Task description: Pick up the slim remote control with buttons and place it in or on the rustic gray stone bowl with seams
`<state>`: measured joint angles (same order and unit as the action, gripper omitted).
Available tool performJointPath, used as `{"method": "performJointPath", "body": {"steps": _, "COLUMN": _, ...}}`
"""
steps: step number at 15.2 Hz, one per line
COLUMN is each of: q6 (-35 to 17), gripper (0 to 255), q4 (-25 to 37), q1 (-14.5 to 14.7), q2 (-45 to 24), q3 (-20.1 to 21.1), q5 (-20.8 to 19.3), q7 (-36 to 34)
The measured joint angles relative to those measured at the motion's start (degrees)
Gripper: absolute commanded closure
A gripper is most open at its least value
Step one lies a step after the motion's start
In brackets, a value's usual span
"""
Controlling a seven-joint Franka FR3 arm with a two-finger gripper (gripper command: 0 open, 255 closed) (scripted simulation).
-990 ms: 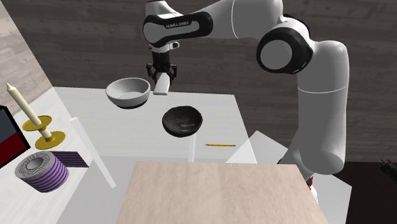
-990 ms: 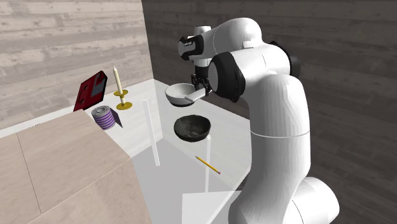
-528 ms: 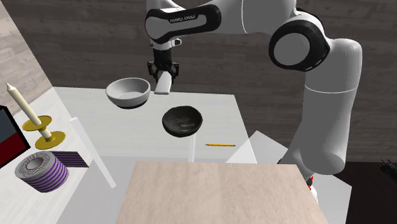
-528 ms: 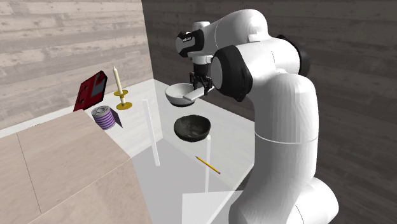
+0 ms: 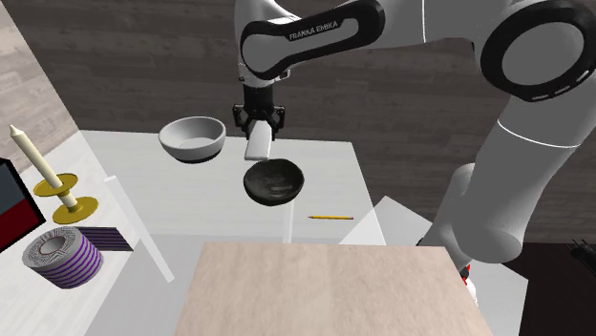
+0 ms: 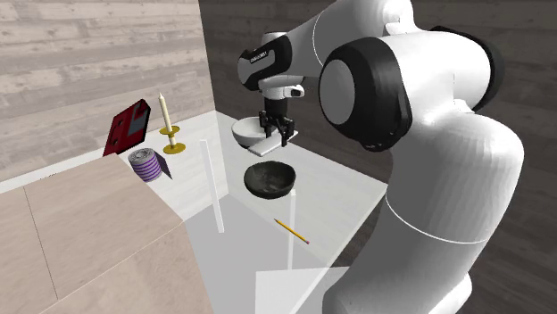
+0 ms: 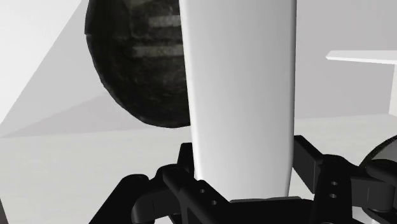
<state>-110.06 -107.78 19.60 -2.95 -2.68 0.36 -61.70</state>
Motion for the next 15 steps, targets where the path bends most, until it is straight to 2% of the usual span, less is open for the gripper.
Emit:
{"method": "performJointPath", "body": {"steps": 7, "q6": -2.01, "gripper": 255, "q4": -13.96, "q1": 2.73, "q2": 12.00, "q3": 2.98, "q5": -0.04, "q7": -5.69}}
{"method": "performJointPath", "body": {"steps": 15, "q6": -7.97, "gripper": 255, "q4": -19.28, "q1": 2.81, "q2": 11.30, "q3": 3.09, "q5": -0.02, "q7": -5.88}}
